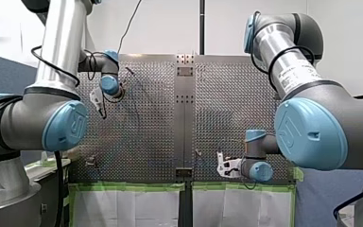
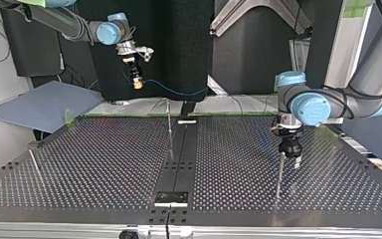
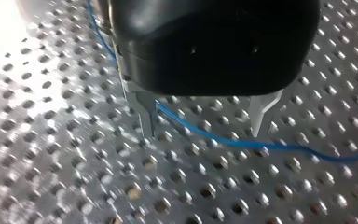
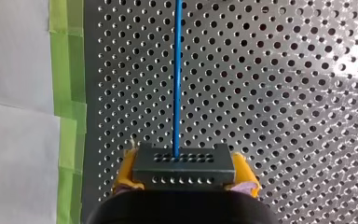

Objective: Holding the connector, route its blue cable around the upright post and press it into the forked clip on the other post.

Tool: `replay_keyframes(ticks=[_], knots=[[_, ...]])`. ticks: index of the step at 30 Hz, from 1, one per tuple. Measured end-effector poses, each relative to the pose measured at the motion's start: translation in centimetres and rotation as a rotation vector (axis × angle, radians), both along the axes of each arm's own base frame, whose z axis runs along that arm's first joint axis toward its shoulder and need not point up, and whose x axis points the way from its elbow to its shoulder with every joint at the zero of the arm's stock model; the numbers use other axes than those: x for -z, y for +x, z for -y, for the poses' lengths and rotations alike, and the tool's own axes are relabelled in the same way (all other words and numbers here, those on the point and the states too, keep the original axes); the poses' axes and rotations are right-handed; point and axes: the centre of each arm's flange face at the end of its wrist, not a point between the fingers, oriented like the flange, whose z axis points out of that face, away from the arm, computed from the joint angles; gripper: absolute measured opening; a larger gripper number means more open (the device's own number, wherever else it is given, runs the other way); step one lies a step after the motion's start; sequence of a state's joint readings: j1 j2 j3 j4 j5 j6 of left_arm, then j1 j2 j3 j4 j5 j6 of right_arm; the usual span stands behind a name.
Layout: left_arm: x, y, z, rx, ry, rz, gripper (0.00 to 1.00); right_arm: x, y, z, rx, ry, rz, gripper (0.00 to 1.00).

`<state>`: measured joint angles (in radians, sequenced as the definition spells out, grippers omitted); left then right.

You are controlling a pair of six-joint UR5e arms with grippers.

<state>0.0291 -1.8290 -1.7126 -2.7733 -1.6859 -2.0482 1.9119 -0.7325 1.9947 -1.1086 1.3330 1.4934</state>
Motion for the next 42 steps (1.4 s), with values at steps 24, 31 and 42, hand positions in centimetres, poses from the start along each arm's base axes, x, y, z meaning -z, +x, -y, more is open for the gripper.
replay_keyframes(ticks=[24, 31, 42], knots=[[-3.7, -8.6, -1.6, -0.135, 0.092, -0.106, 1.00, -0.1, 0.0, 0.2, -0.001, -0.002, -0.001, 0.00], [-8.5, -9.5, -1.0, -0.102, 0.142, -0.063, 1.00, -0.2, 0.0, 0.5, 0.001, -0.002, 0.000, 0.00], [-16.1, -11.5, -0.2, -0.032, 0.171, 0.027, 1.00, -0.2, 0.0, 0.7, 0.003, 0.001, 0.002, 0.00]])
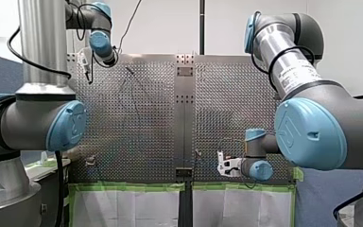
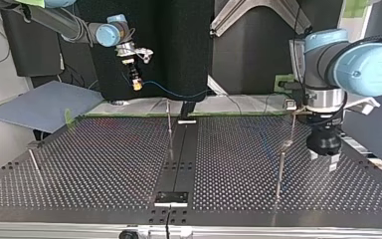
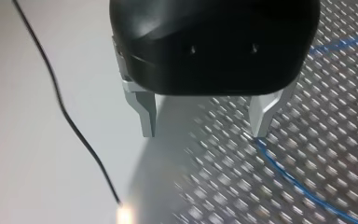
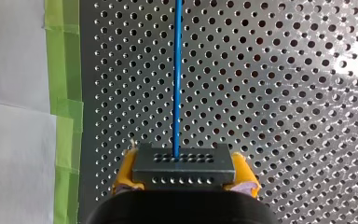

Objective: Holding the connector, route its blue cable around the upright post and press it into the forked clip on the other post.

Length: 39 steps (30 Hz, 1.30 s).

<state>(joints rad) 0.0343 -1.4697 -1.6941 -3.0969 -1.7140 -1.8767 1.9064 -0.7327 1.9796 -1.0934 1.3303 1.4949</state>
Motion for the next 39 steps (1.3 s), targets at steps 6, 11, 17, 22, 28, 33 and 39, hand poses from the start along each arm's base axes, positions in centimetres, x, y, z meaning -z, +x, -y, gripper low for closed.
replay_keyframes(ticks=[6, 11, 17, 22, 28, 33, 39], knots=[[-4.0, -1.5, 0.4, 0.044, 0.013, 0.045, 1.00, 0.0, 0.0, 0.1, 0.000, 0.009, -0.006, 0.00], [-7.5, -3.4, 1.0, 0.088, 0.051, 0.085, 1.00, -0.1, 0.1, 0.3, 0.001, 0.008, -0.005, 0.00], [-10.2, -4.9, 2.0, 0.147, 0.069, 0.103, 1.00, -0.2, 0.2, 0.5, 0.000, 0.017, -0.009, 0.00], [-8.8, -4.7, 3.1, 0.208, 0.065, 0.042, 1.00, -0.1, 0.4, 0.5, -0.002, 0.022, -0.012, 0.00], [-4.7, -4.0, 4.2, 0.255, 0.062, -0.085, 1.00, -0.1, 0.5, 0.4, -0.005, 0.023, -0.012, 0.00], [-2.8, -4.0, 4.3, 0.248, 0.057, -0.158, 1.00, -0.2, 0.6, 0.4, -0.007, 0.022, -0.012, 0.00], [-2.2, -4.5, 4.2, 0.237, 0.057, -0.214, 1.00, -0.1, 0.7, 0.4, -0.008, 0.023, -0.012, 0.00]])
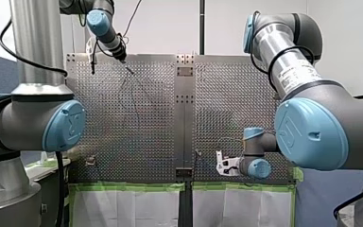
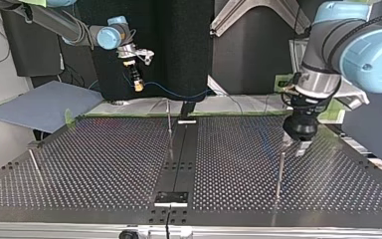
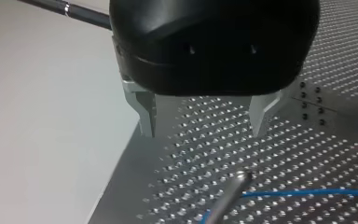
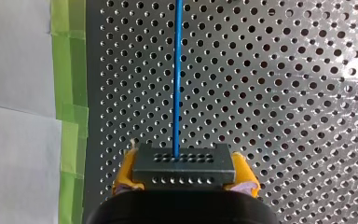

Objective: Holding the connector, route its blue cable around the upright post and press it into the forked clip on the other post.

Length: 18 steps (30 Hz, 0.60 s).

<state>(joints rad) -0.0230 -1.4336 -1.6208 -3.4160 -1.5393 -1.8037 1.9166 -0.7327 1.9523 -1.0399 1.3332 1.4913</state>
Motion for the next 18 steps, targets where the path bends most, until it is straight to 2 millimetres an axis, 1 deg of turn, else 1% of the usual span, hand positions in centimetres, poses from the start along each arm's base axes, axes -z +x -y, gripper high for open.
replay_keyframes(ticks=[18], knots=[[0.20, -0.98, 0.04, -0.012, 0.010, -0.052, 1.00, 0.06, 0.01, -0.11, -0.001, 0.007, -0.002, 0.00]])
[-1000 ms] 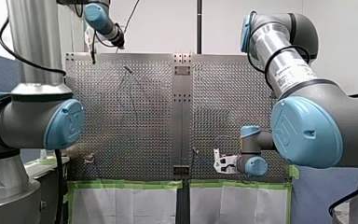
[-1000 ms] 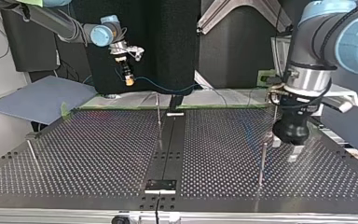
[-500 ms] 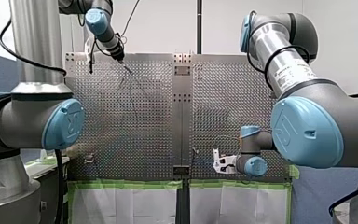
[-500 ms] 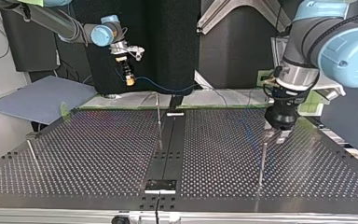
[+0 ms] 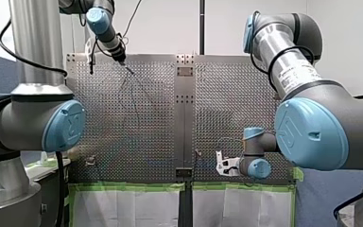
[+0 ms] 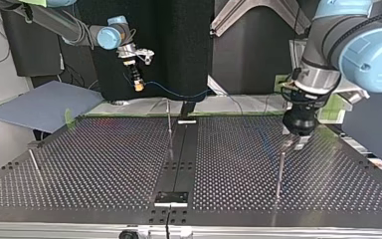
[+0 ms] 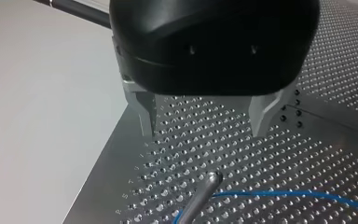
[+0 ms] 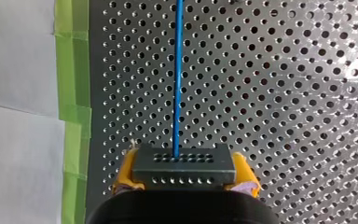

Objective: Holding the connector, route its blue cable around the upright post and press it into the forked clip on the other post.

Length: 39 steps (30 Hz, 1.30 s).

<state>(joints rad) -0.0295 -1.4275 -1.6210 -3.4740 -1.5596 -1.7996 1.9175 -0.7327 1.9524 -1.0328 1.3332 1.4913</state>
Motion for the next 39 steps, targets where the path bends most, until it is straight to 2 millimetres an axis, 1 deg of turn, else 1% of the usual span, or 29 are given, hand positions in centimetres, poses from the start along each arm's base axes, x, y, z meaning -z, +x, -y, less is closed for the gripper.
replay_keyframes(ticks=[5, 16, 33, 39], knots=[[-0.4, -0.8, -0.3, -0.034, 0.014, -0.007, 1.00, 0.0, 0.0, 0.0, -0.001, 0.002, -0.002, 0.00], [-0.4, -1.4, -1.2, -0.108, 0.048, -0.039, 1.00, 0.0, 0.1, -0.1, -0.003, 0.003, -0.003, 0.00], [-0.4, -1.4, -1.4, -0.126, 0.062, -0.036, 1.00, 0.0, 0.2, 0.0, -0.003, 0.002, -0.002, 0.00], [-0.7, -1.2, -0.8, -0.092, 0.088, 0.001, 1.00, 0.0, 0.2, 0.0, -0.004, 0.005, -0.004, 0.00]])
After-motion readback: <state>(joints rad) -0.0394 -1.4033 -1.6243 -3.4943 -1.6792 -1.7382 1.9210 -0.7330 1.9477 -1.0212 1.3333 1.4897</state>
